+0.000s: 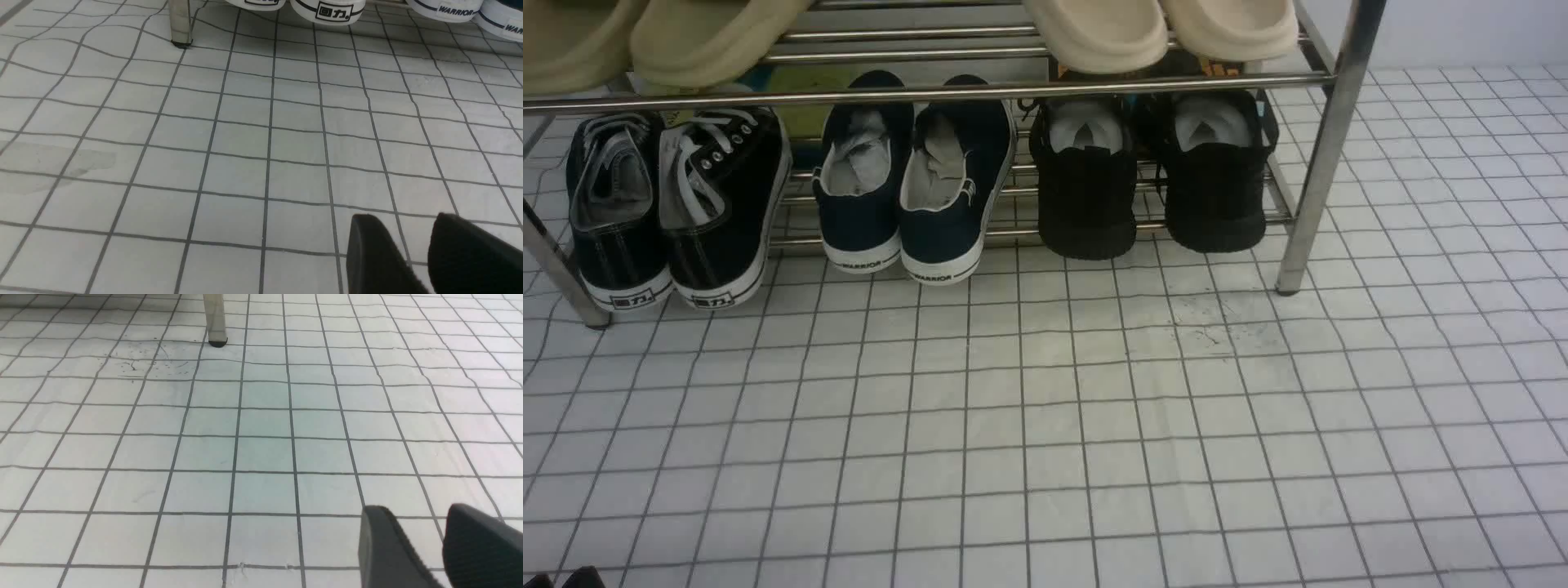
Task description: Take the shoes off the shelf with your hand from the white checkered tablecloth.
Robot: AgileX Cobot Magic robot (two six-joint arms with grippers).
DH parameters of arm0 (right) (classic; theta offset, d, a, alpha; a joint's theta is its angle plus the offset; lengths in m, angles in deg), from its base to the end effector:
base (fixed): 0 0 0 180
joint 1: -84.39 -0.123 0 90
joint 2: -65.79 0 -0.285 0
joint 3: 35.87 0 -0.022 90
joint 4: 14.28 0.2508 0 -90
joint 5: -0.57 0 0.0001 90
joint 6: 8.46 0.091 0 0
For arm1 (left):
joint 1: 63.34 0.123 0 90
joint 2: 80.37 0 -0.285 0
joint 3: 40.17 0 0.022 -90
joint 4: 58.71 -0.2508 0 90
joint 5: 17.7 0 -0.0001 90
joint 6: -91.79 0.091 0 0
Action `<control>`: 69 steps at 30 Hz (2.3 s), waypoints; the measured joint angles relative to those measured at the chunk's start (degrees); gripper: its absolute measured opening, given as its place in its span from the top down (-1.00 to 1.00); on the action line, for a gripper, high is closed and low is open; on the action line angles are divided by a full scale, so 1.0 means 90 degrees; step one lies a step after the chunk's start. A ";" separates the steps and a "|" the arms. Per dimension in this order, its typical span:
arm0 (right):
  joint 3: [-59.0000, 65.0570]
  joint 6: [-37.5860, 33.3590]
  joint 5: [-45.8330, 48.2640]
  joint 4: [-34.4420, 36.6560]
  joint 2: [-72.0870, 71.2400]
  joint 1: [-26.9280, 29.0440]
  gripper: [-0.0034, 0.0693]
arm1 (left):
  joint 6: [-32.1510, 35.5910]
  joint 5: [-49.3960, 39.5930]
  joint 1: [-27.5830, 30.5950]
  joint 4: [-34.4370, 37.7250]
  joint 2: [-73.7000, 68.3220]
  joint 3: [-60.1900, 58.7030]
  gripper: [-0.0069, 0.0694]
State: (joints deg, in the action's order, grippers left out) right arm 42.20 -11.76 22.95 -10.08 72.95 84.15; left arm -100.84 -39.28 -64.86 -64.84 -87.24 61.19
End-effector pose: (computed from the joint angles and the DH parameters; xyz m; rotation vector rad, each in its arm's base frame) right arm 0.0520 0.0028 0.1738 -0.0135 1.8772 0.0361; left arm 0.0524 0.0022 0.1720 -0.1152 1.8638 -0.0652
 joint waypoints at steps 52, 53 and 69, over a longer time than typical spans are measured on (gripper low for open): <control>0.0021 0.1364 -0.0022 0.2333 0.0000 0.0000 0.25 | 0.0000 0.0000 0.0000 0.0000 0.0000 0.0000 0.19; 0.0041 0.1613 -0.0041 0.2690 0.0000 0.0000 0.25 | 0.0000 0.0000 0.0000 0.0000 0.0000 0.0000 0.19; -0.0802 0.0322 -0.0111 0.4579 0.0045 0.0000 0.45 | 0.0000 0.0000 0.0000 0.0000 0.0000 0.0000 0.19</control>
State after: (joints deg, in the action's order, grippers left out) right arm 34.98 -8.86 21.95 31.13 73.36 84.15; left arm -100.84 -39.28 -64.86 -64.84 -87.24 61.19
